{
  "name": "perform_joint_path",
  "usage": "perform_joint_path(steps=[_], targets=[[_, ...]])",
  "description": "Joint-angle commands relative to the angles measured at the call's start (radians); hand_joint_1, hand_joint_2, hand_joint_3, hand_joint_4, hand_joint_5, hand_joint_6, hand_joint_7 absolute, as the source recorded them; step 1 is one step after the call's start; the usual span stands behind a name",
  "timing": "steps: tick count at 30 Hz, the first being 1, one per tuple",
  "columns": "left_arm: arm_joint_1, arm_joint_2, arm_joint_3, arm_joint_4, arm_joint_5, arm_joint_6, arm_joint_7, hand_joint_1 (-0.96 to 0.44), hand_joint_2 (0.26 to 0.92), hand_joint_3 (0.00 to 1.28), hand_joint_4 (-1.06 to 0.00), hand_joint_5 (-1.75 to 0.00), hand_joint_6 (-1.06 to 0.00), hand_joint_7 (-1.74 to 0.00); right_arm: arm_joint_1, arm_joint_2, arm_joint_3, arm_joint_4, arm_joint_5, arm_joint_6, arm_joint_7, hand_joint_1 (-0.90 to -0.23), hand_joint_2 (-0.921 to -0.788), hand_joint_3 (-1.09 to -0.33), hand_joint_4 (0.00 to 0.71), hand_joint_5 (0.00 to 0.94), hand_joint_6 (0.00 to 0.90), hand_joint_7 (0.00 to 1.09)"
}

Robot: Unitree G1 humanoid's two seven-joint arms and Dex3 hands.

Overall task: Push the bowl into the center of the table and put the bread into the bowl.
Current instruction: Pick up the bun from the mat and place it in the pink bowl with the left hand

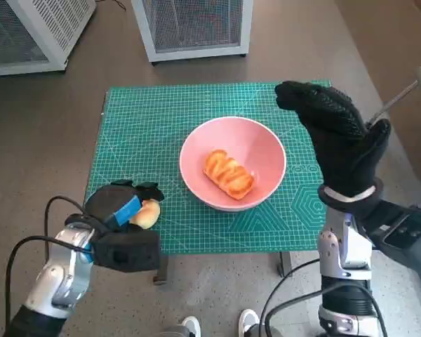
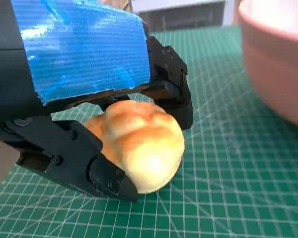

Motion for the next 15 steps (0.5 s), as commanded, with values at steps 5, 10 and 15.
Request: perform_joint_path(steps=[5, 10, 15], targets=[[-0.021, 0.013, 0.095, -0.140, -0.052, -0.011, -0.020, 0.00, 0.918, 0.06, -0.74, -1.09, -0.61, -1.20, 0.013, 0.000, -0.005, 0.019, 0.011, 0.011, 0.013, -0.390, -0.921, -0.503, 0.539, 0.275, 0.234, 0.85], [-0.056, 0.006, 0.144, -0.202, -0.085, 0.000, -0.038, 0.00, 0.912, 0.04, -0.77, -1.07, -0.64, -1.16, 0.009, 0.001, -0.004, 0.026, 0.013, 0.009, 0.016, -0.387, -0.921, -0.504, 0.539, 0.278, 0.235, 0.85], [-0.103, -0.004, 0.169, -0.238, -0.105, 0.011, -0.052, 0.00, 0.910, 0.03, -0.78, -1.08, -0.66, -1.12, 0.006, 0.002, -0.004, 0.029, 0.014, 0.011, 0.018, -0.386, -0.921, -0.505, 0.540, 0.284, 0.236, 0.85]])
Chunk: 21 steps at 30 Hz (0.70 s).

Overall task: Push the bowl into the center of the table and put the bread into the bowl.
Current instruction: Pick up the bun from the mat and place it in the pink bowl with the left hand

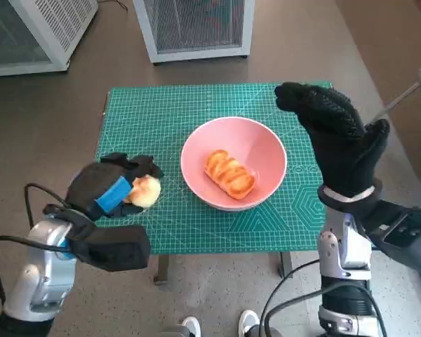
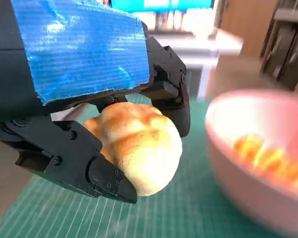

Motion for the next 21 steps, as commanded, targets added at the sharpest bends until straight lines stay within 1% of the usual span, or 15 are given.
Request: perform_joint_path(steps=[1, 5, 12, 13, 16, 21], targets=[[-0.062, -0.008, 0.024, -0.047, -0.021, 0.014, -0.016, 0.00, 0.910, 0.03, -0.78, -1.09, -0.66, -1.11, 0.007, 0.002, -0.002, 0.017, 0.007, 0.010, 0.010, -0.385, -0.921, -0.505, 0.540, 0.285, 0.236, 0.85], [-0.114, -0.026, 0.018, -0.057, -0.023, 0.025, -0.021, 0.00, 0.912, 0.02, -0.79, -1.09, -0.67, -1.08, 0.006, 0.002, -0.001, 0.019, 0.003, 0.006, 0.010, -0.386, -0.920, -0.509, 0.533, 0.305, 0.227, 0.86], [-0.211, -0.069, -0.026, -0.055, -0.017, 0.022, -0.029, 0.00, 0.919, 0.01, -0.79, -1.09, -0.66, -1.10, 0.007, 0.001, -0.001, 0.017, -0.002, 0.007, 0.007, -0.389, -0.921, -0.509, 0.521, 0.329, 0.222, 0.87], [-0.230, -0.077, -0.039, -0.054, -0.010, 0.018, -0.029, 0.00, 0.919, 0.01, -0.79, -1.09, -0.66, -1.10, 0.008, 0.000, -0.001, 0.018, -0.003, 0.006, 0.007, -0.390, -0.921, -0.509, 0.520, 0.330, 0.221, 0.87], [-0.353, -0.130, -0.120, 0.005, 0.010, -0.029, -0.024, 0.00, 0.920, 0.01, -0.78, -1.09, -0.66, -1.11, 0.014, -0.002, -0.002, 0.015, -0.001, 0.003, 0.009, -0.398, -0.921, -0.507, 0.514, 0.343, 0.219, 0.88], [-0.424, -0.168, -0.167, 0.088, 0.017, -0.074, -0.003, 0.00, 0.920, 0.02, -0.78, -1.10, -0.64, -1.12, 0.020, -0.004, -0.005, 0.012, 0.002, 0.002, 0.012, -0.402, -0.921, -0.502, 0.511, 0.351, 0.220, 0.88]])
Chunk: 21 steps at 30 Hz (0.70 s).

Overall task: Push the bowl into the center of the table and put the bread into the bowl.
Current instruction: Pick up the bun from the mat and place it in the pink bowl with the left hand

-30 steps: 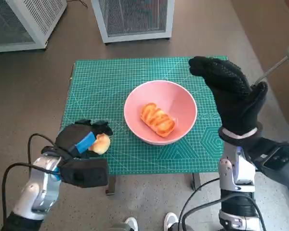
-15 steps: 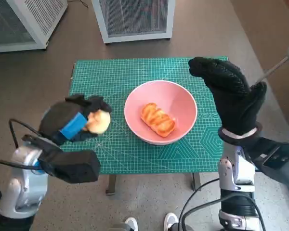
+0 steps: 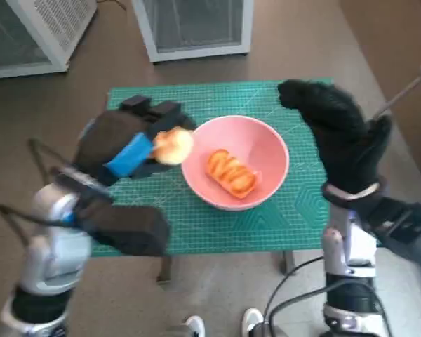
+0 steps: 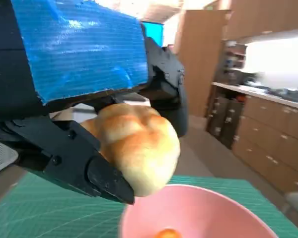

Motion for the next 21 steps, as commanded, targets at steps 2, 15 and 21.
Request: perform_joint_path(steps=[2, 15, 21], targets=[[-0.103, -0.047, -0.058, 0.097, 0.014, -0.073, 0.032, 0.00, 0.920, 0.03, -0.77, -1.12, -0.63, -1.12, 0.023, 0.000, -0.004, 0.005, 0.003, 0.004, 0.009, -0.403, -0.921, -0.500, 0.510, 0.353, 0.220, 0.88], [-0.175, -0.132, -0.110, 0.309, -0.017, -0.195, 0.087, 0.00, 0.921, 0.17, -0.65, -1.29, -0.45, -1.26, 0.040, -0.005, -0.018, -0.009, 0.003, 0.007, 0.000, -0.409, -0.921, -0.482, 0.515, 0.352, 0.242, 0.84], [-0.149, -0.149, -0.123, 0.335, -0.005, -0.184, 0.079, -0.17, 0.881, 0.09, -0.43, -0.57, -0.30, -0.70, 0.045, -0.004, -0.022, -0.018, -0.002, 0.004, -0.010, -0.407, -0.921, -0.476, 0.533, 0.334, 0.263, 0.81]])
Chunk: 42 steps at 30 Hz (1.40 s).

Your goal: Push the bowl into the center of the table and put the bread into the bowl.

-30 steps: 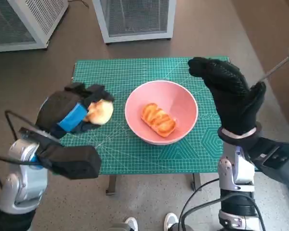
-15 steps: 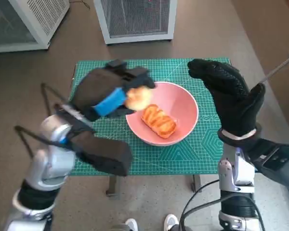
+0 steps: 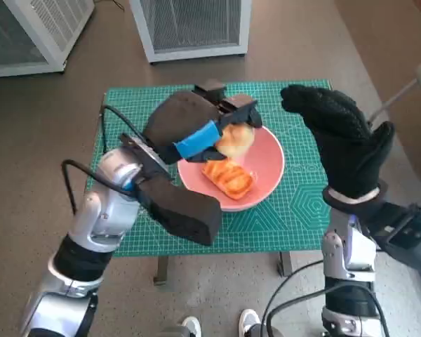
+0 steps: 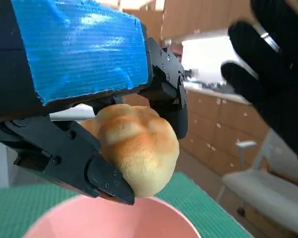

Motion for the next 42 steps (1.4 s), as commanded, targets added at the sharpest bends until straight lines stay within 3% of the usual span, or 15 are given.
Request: perform_joint_path(steps=[1, 4, 9, 22, 33, 42], targets=[[0.018, -0.012, -0.016, 0.014, 0.009, 0.011, 0.002, -0.24, 0.887, 0.07, -0.36, -0.39, -0.25, -0.58, 0.026, 0.002, -0.006, -0.006, -0.004, 0.003, -0.014, -0.407, -0.921, -0.475, 0.534, 0.332, 0.265, 0.80], [0.026, -0.005, -0.022, 0.014, 0.025, 0.024, -0.008, -0.35, 0.901, 0.03, -0.27, -0.14, -0.19, -0.42, 0.027, 0.004, -0.007, -0.007, -0.009, 0.000, -0.020, -0.406, -0.921, -0.472, 0.547, 0.312, 0.277, 0.79], [0.031, 0.006, -0.025, 0.009, 0.037, 0.036, -0.016, -0.44, 0.914, 0.02, -0.19, -0.02, -0.14, -0.32, 0.026, 0.005, -0.006, -0.010, -0.014, -0.001, -0.028, -0.405, -0.921, -0.470, 0.556, 0.296, 0.286, 0.78], [0.057, -0.024, 0.017, 0.009, -0.043, 0.058, -0.012, -0.50, 0.921, 0.01, -0.11, 0.00, -0.10, -0.25, 0.016, 0.000, -0.005, -0.003, -0.017, -0.003, -0.031, -0.404, -0.921, -0.469, 0.569, 0.285, 0.289, 0.78], [0.088, -0.020, 0.092, -0.018, -0.171, 0.002, -0.001, -0.63, 0.921, 0.15, -0.09, 0.00, -0.11, -0.23, 0.001, -0.005, -0.003, 0.011, -0.015, -0.003, -0.025, -0.398, -0.921, -0.470, 0.574, 0.276, 0.289, 0.78], [0.126, -0.011, 0.192, -0.050, -0.357, -0.046, -0.038, -0.63, 0.921, 0.21, -0.11, -0.01, -0.13, -0.24, -0.014, -0.016, -0.010, 0.021, -0.004, 0.004, -0.020, -0.389, -0.921, -0.470, 0.585, 0.257, 0.298, 0.76]])
